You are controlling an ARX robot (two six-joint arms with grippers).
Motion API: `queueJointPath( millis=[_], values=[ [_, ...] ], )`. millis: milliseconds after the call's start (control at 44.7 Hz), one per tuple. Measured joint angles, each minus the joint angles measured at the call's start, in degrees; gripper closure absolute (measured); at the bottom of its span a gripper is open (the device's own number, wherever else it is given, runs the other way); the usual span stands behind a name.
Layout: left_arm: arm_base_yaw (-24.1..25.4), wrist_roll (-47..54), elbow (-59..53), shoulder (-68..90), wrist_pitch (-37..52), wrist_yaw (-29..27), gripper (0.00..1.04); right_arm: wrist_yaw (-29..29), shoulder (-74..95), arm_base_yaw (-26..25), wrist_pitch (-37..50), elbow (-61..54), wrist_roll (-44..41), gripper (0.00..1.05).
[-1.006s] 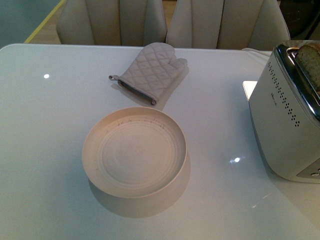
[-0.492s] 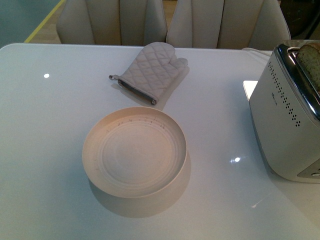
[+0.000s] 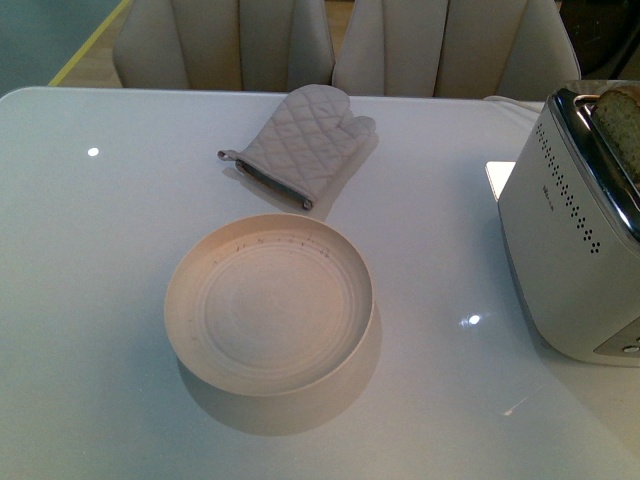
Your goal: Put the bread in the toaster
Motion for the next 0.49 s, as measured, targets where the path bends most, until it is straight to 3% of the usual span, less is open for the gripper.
queueJointPath(
  millis=[157,425,492],
  values=[
    [0.0,0.0,0.0,0.0,0.0,0.0,0.07,0.0,0.0,0.0,0.0,0.0,0.0,0.72],
    [0.0,0.0,0.0,0.0,0.0,0.0,0.07,0.0,0.0,0.0,0.0,0.0,0.0,0.16],
    [0.0,0.0,0.0,0.0,0.0,0.0,0.07,0.0,0.0,0.0,0.0,0.0,0.0,0.08]
  ],
)
